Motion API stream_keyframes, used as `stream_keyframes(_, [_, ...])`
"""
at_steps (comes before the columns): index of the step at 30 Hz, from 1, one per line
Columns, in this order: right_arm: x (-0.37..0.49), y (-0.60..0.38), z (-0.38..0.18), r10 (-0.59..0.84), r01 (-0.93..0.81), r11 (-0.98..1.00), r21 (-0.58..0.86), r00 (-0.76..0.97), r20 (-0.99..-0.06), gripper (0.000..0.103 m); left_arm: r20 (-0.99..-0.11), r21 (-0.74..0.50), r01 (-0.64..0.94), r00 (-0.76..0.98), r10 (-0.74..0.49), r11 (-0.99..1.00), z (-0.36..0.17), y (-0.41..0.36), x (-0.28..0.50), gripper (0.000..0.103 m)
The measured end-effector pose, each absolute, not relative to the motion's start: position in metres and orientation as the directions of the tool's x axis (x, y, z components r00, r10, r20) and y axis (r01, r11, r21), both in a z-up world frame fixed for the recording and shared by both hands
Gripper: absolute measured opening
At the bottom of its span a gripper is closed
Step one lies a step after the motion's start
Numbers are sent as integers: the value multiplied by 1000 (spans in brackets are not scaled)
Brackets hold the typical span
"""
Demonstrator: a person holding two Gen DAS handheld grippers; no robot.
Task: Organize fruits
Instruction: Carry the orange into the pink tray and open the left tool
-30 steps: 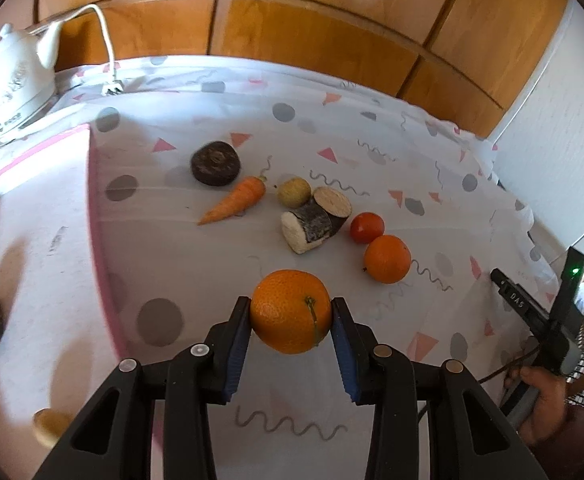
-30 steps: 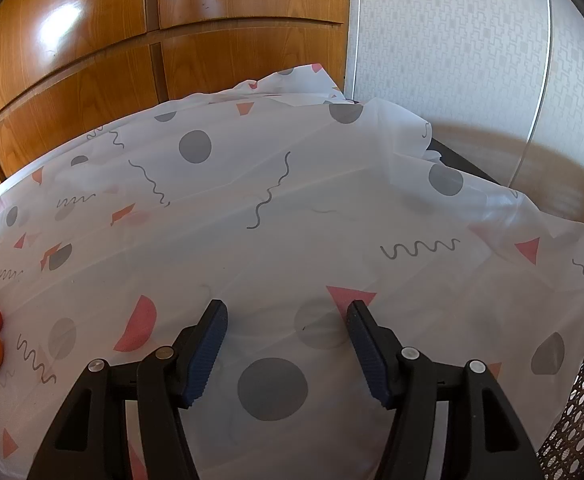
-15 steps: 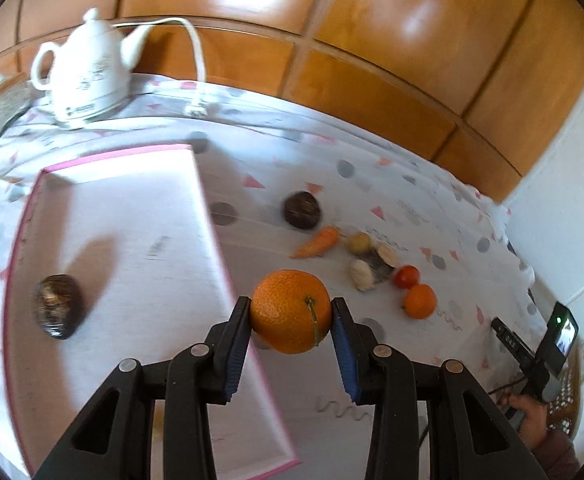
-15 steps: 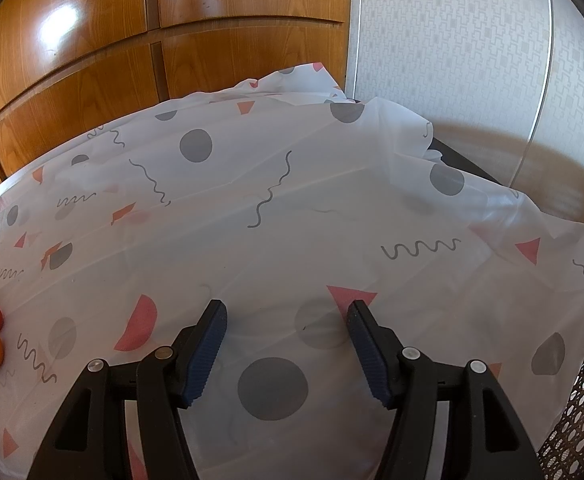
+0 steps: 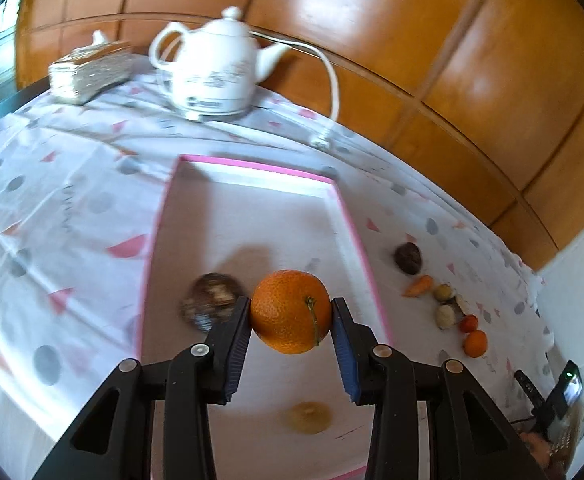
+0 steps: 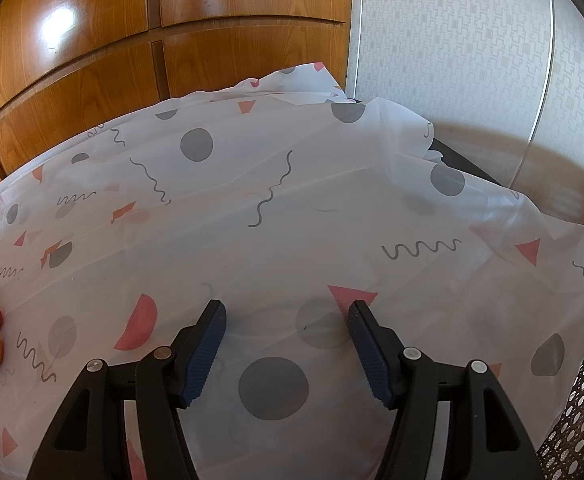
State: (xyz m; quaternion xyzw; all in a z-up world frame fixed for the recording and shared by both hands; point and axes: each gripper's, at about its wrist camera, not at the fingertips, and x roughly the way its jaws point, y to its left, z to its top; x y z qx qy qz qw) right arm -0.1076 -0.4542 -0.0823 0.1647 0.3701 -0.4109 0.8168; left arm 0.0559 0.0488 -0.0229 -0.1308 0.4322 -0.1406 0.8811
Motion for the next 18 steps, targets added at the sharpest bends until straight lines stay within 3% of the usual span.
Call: stream_keyframes(18, [-105, -454, -80, -552, 790, 610, -59, 371, -747, 64, -764, -344, 78, 556, -327, 936, -52, 81, 23, 40])
